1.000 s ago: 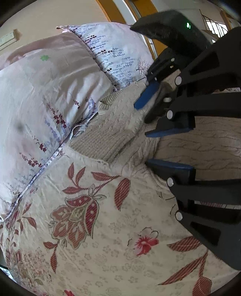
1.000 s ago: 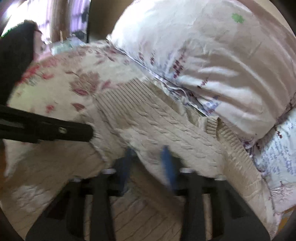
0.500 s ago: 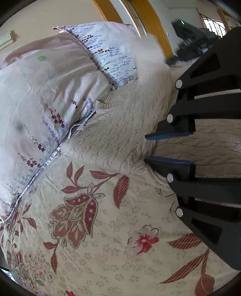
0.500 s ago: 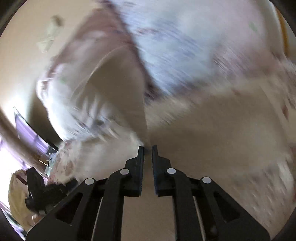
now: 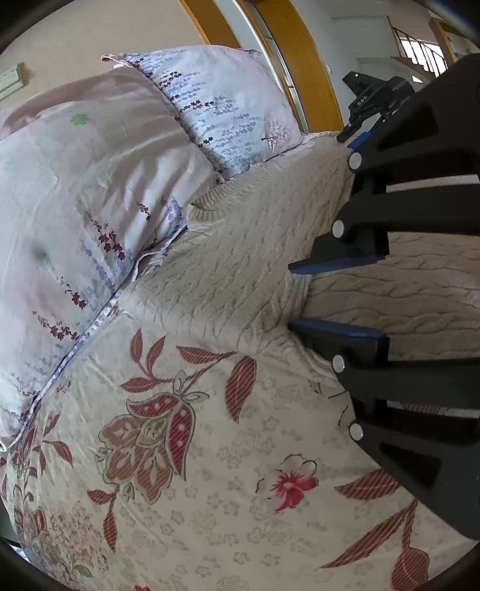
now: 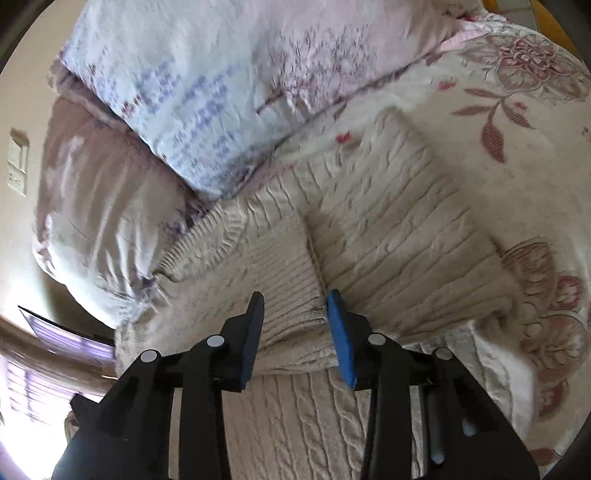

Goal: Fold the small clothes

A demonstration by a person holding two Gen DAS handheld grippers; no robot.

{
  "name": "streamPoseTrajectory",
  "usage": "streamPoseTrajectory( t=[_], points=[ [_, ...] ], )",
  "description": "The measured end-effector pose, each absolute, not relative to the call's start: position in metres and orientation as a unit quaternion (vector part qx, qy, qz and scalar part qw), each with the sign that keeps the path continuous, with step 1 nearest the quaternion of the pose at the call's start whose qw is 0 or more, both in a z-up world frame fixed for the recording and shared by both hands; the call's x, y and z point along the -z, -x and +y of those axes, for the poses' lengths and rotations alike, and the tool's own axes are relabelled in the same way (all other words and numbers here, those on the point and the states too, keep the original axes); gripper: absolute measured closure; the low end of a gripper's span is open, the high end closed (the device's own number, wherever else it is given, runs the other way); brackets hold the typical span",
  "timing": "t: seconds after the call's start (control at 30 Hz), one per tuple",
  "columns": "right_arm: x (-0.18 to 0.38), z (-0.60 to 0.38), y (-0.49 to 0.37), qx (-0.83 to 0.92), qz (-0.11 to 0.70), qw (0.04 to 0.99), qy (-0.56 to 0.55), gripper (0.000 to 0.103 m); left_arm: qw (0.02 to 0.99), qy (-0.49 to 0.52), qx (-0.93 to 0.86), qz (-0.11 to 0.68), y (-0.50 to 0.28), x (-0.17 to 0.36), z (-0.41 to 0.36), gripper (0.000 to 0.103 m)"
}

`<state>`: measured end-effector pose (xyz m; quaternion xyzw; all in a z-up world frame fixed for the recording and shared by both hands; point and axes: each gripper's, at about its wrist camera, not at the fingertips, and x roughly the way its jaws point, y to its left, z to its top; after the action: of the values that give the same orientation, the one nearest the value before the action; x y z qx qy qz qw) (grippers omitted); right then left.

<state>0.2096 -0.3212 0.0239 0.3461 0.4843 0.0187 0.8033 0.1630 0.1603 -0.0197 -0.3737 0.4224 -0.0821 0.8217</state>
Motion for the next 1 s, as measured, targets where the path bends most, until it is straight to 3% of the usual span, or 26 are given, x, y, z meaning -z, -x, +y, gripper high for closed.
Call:
streamPoseTrajectory(
  t=[0.13,0.5,0.53,0.57,0.73,1.0],
  points=[
    [-0.019,-0.323,-0.210,-0.005,0.482,0.803,-0.349,0.080,0.823,0.369,0.084,0.423,-0.164,0.019,0.159,0.074],
    [-0.018,-0.324,-0.206,-0.019,0.475,0.802,-0.361,0.078,0.825,0.363,0.087,0.424,-0.168,0.018,0.156,0.069],
    [-0.019,-0.322,-0.207,-0.028,0.473,0.805,-0.358,0.089,0.827,0.367,0.089,0.417,-0.168,0.018,0.157,0.068],
    [-0.023,-0.320,-0.206,-0.040,0.466,0.809,-0.356,0.092,0.826,0.368,0.089,0.417,-0.169,0.019,0.157,0.068],
    [-0.064,-0.316,-0.183,-0.039,0.396,0.858,-0.325,0.093,0.824,0.370,0.094,0.419,-0.170,0.020,0.158,0.068],
    [-0.028,-0.317,-0.184,0.012,0.465,0.831,-0.305,0.091,0.822,0.366,0.105,0.423,-0.168,0.019,0.157,0.063]
  ],
)
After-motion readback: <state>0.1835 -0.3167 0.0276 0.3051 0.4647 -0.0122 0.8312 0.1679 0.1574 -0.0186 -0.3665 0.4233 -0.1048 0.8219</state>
